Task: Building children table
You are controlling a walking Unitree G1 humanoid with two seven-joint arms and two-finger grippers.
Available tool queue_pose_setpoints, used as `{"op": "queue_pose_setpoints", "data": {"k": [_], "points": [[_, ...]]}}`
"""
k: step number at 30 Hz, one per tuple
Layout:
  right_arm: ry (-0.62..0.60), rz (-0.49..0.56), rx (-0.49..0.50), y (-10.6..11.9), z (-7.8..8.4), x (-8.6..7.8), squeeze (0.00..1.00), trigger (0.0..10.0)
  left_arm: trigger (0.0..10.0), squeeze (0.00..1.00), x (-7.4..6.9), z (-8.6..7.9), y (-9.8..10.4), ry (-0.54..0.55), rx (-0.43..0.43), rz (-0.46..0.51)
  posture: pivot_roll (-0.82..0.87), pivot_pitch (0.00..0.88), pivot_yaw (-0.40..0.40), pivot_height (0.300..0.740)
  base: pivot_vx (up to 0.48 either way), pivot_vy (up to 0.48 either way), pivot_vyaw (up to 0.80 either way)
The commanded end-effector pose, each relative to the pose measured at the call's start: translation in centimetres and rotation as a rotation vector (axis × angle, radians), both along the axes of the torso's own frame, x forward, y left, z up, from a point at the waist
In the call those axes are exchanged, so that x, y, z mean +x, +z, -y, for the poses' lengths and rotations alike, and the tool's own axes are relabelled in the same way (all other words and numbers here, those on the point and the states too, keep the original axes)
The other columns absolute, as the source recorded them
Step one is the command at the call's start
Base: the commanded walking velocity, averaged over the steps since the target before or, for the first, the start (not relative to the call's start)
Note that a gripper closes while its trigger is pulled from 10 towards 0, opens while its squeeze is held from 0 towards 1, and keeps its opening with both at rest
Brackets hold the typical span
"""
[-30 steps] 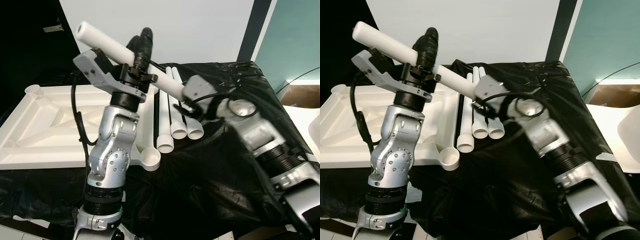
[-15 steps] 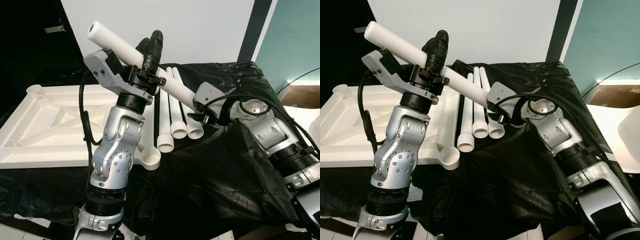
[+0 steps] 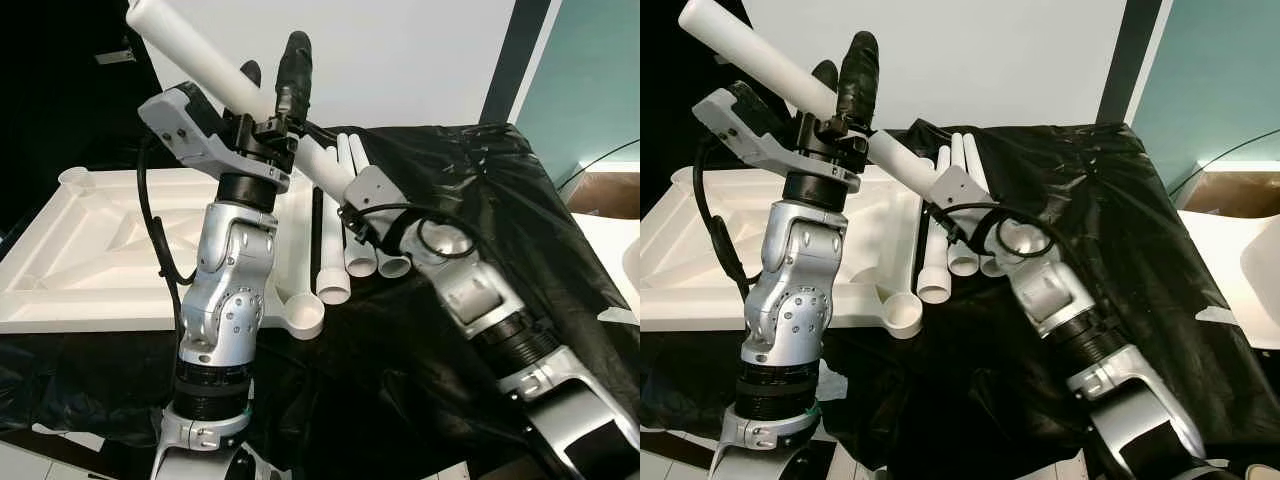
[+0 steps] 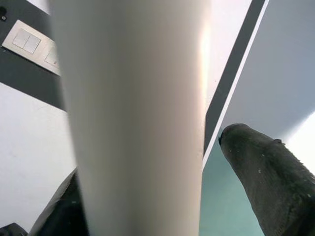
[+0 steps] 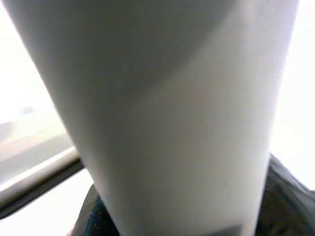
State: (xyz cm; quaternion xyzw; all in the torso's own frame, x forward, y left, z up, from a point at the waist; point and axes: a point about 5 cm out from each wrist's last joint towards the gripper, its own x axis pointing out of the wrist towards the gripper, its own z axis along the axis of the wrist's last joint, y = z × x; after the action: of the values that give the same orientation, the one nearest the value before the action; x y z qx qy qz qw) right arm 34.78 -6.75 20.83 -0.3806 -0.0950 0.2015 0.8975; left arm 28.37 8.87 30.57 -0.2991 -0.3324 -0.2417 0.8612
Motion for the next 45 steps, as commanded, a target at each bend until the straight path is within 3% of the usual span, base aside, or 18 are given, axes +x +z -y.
{"op": "queue_pose_setpoints", "data": {"k": [1,5,6,8,11,12,13,14,18,19,20,21,25,26,31,36,38,45], "points": [[-0.063,0.138,-0.078,0.1,-0.2,0.0,0.0,0.0,10.0,0.0,0.1,0.4,0.2,-0.019,0.018,0.006,0.03,0.0,0.069,0.74,0.0,0.0,0.0],[-0.138,0.324,-0.128,0.1,-0.1,0.0,0.0,0.0,10.0,0.0,0.3,0.6,-0.1,-0.008,0.031,-0.007,0.02,0.0,0.069,0.74,0.0,0.0,0.0],[-0.147,0.351,-0.125,0.0,-0.1,-0.1,0.0,0.0,9.1,0.0,0.4,0.6,-0.2,-0.003,0.036,-0.011,0.03,0.0,0.068,0.74,0.0,0.0,0.0],[-0.16,0.387,-0.098,0.0,-0.2,-0.3,0.0,0.0,0.0,0.0,0.5,0.7,-0.3,0.001,0.042,-0.012,0.03,0.0,0.067,0.74,0.0,0.0,0.0],[-0.161,0.386,-0.047,-0.1,-0.8,-0.6,0.0,0.0,0.0,0.0,0.3,0.8,-0.5,-0.003,0.052,-0.005,0.03,0.0,0.067,0.74,0.0,0.0,0.0],[-0.167,0.381,-0.026,-0.2,-0.9,-0.6,0.0,2.2,0.0,0.0,0.4,0.7,-0.5,-0.004,0.049,-0.009,0.03,0.0,0.065,0.74,0.0,0.0,0.0],[-0.172,0.378,-0.014,-0.3,-0.9,-0.6,0.0,2.2,0.0,0.0,0.4,0.7,-0.5,-0.005,0.046,-0.011,0.03,0.0,0.065,0.74,0.0,0.0,0.0],[-0.164,0.376,0.008,-0.2,-1.1,-0.7,0.0,10.0,0.0,0.0,0.4,0.7,-0.5,-0.002,0.045,-0.011,0.03,0.0,0.065,0.74,0.0,0.0,0.0],[-0.127,0.355,0.038,0.0,-1.6,-0.8,0.0,10.0,0.0,0.0,0.3,0.6,-0.5,0.001,0.047,-0.008,0.03,0.0,0.062,0.74,0.0,0.0,0.0],[-0.102,0.338,0.061,0.1,-1.9,-0.9,0.69,10.0,0.0,0.0,0.3,0.7,-0.5,0.002,0.053,-0.002,0.03,0.0,0.06,0.74,0.0,0.0,0.0],[-0.087,0.327,0.076,0.2,-2.1,-0.9,0.69,10.0,0.0,0.0,0.3,0.7,-0.4,0.002,0.057,0.002,0.03,0.0,0.06,0.74,0.0,0.0,0.0],[-0.041,0.306,0.1,0.6,-2.5,-1.1,1.0,10.0,0.0,0.0,0.3,0.8,-0.4,0.002,0.06,0.006,0.03,0.0,0.059,0.74,0.0,0.0,0.0],[0.034,0.28,0.117,1.8,-3.0,-1.5,1.0,10.0,0.0,0.0,0.2,0.9,-0.4,0.002,0.06,0.01,0.03,0.0,0.056,0.74,0.0,0.0,0.0],[0.067,0.242,0.115,2.1,-3.1,-1.5,0.0,10.0,0.0,0.0,0.2,0.9,-0.4,0.004,0.055,0.01,0.03,0.0,0.056,0.74,0.0,0.0,0.0],[0.158,0.089,0.062,2.4,-2.2,-1.7,0.0,10.0,0.0,0.0,0.3,0.3,-0.5,0.027,0.033,-0.003,0.02,0.0,0.055,0.74,0.0,0.0,0.0],[0.246,-0.06,-0.113,2.2,0.7,-2.6,0.0,10.0,0.0,0.0,0.4,0.1,-0.6,0.044,0.044,-0.009,0.02,0.0,0.054,0.74,0.0,0.0,0.0],[0.245,-0.067,-0.163,2.7,2.0,-3.0,0.0,10.0,0.0,0.0,0.4,0.0,-0.6,0.055,0.051,-0.012,0.02,0.0,0.05,0.74,0.0,0.0,0.0],[0.207,-0.099,-0.154,3.2,3.1,-3.2,0.0,10.0,0.0,0.0,0.7,0.2,-0.8,0.062,0.048,-0.023,0.0,0.0,0.059,0.74,0.0,0.0,0.0]]}}
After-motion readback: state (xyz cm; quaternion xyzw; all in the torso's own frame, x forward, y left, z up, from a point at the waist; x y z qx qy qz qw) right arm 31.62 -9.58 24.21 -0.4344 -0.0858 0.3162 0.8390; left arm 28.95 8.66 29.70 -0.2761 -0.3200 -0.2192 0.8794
